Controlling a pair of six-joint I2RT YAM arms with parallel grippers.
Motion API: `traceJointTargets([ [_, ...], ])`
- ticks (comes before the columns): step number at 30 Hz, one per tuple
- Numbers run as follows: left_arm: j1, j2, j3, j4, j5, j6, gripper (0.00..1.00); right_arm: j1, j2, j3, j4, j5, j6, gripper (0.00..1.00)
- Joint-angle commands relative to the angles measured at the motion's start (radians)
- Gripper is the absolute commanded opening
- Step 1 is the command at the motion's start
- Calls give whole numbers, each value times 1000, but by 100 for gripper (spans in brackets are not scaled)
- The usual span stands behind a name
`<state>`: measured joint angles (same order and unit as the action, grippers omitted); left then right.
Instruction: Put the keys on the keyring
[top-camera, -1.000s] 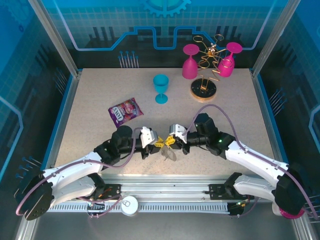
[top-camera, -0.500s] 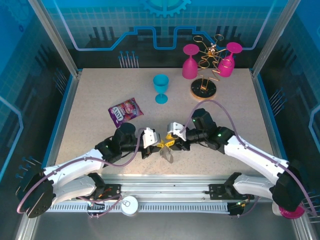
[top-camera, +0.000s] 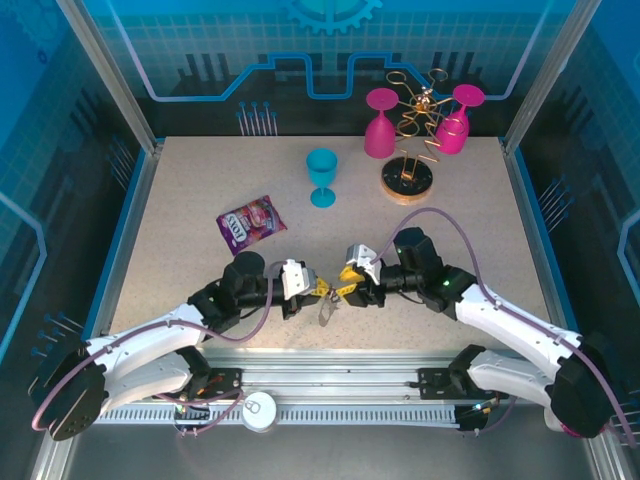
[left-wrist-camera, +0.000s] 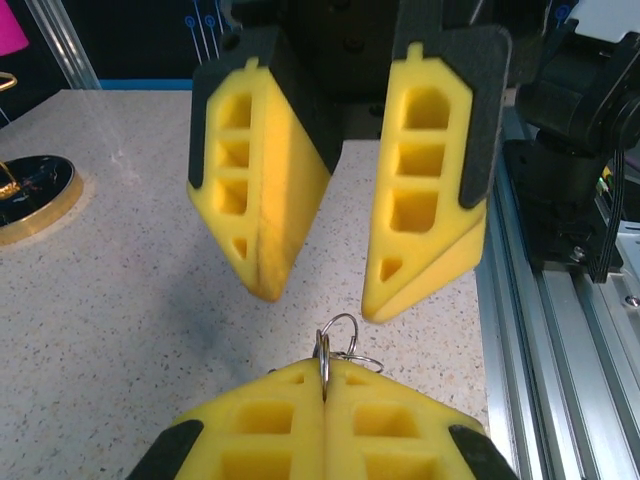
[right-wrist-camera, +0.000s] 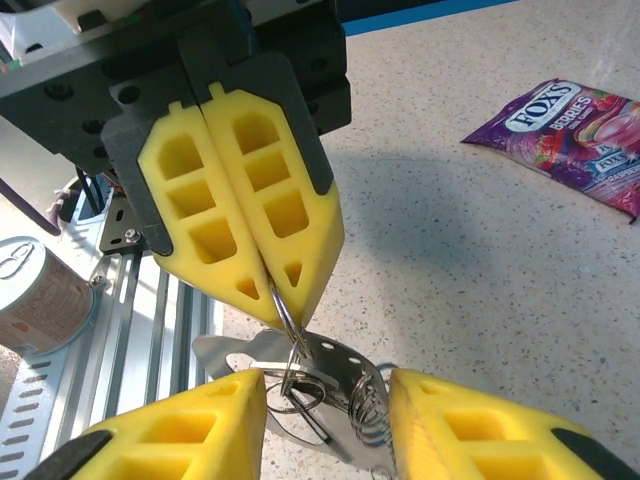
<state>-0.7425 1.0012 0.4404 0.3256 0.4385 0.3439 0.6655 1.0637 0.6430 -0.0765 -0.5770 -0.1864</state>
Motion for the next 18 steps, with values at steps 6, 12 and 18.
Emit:
traceJointTargets([
  [6, -5, -23, -8, 56, -3, 3, 0, 17, 42, 25, 43, -43, 33, 23],
  [12, -5, -29, -11, 58, -12, 3, 0, -3, 11, 4, 56, -47, 63, 0],
  [18, -6, -36, -10, 134, -8, -39, 0, -13, 13, -5, -11, -41, 102, 0],
])
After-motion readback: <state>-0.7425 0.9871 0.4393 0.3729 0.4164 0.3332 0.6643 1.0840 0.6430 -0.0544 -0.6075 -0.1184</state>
